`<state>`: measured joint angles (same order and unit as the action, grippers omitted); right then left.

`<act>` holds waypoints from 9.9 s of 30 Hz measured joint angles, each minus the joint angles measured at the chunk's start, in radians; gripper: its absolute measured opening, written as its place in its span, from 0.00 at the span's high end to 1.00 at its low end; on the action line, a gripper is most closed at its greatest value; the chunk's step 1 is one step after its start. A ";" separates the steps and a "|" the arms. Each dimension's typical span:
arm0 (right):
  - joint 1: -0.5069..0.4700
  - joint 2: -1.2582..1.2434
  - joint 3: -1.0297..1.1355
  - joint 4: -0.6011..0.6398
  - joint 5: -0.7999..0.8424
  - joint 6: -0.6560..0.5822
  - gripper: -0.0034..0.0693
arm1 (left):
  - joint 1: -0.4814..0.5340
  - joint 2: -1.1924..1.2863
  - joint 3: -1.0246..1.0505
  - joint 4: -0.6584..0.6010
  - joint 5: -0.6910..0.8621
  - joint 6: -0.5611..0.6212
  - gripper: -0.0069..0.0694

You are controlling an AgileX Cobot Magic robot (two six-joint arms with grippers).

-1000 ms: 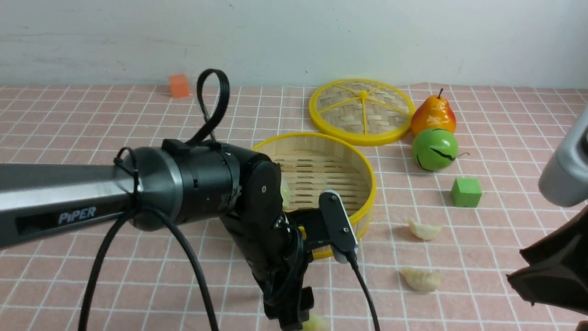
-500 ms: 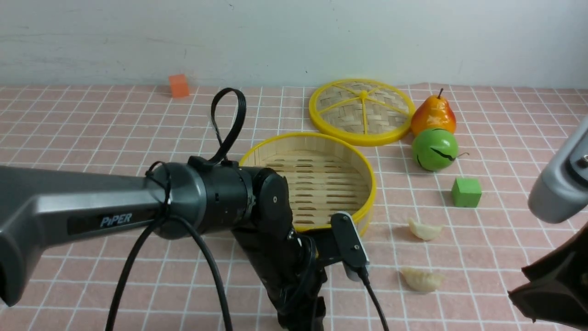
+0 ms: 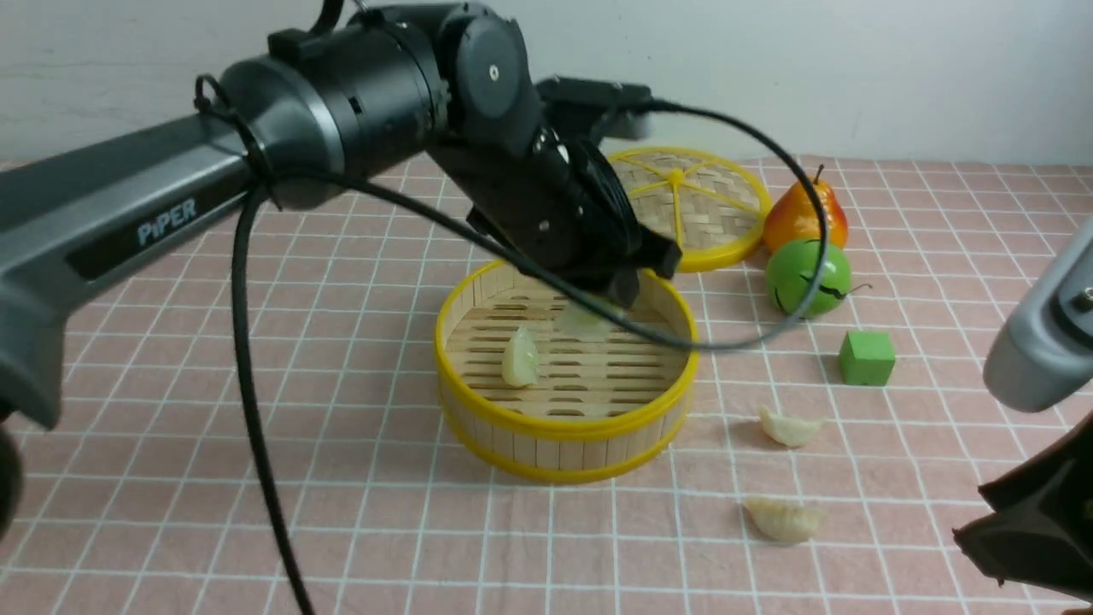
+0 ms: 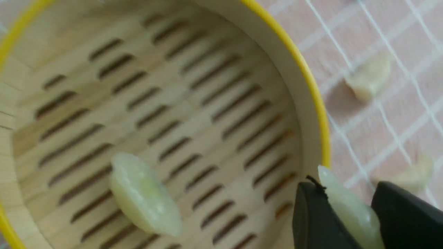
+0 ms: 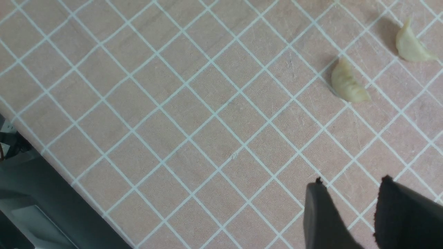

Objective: Put the dumplings into the steamer on the table with the pink tablecloth.

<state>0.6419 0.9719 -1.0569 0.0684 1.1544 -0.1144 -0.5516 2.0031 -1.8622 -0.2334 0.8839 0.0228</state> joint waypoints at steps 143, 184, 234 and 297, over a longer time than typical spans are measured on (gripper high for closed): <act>-0.361 1.118 -0.480 -0.048 -0.265 -0.385 0.62 | 0.050 -1.324 1.013 0.122 0.124 -0.125 0.93; -0.035 1.079 -0.946 -0.068 -0.003 -0.169 0.50 | 0.050 -1.794 1.442 0.233 -0.260 -0.305 0.92; -0.081 -0.348 0.317 0.115 -0.630 -0.075 0.98 | 0.050 -1.873 1.517 0.267 -0.328 -0.335 0.87; -0.709 -0.981 1.071 -0.041 -0.763 0.239 0.95 | 0.065 -1.882 1.558 0.266 -0.387 -0.335 0.79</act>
<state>-0.0672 -0.0090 0.0143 0.0276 0.3909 0.1244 -0.4870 0.1215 -0.3042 0.0329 0.4965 -0.3122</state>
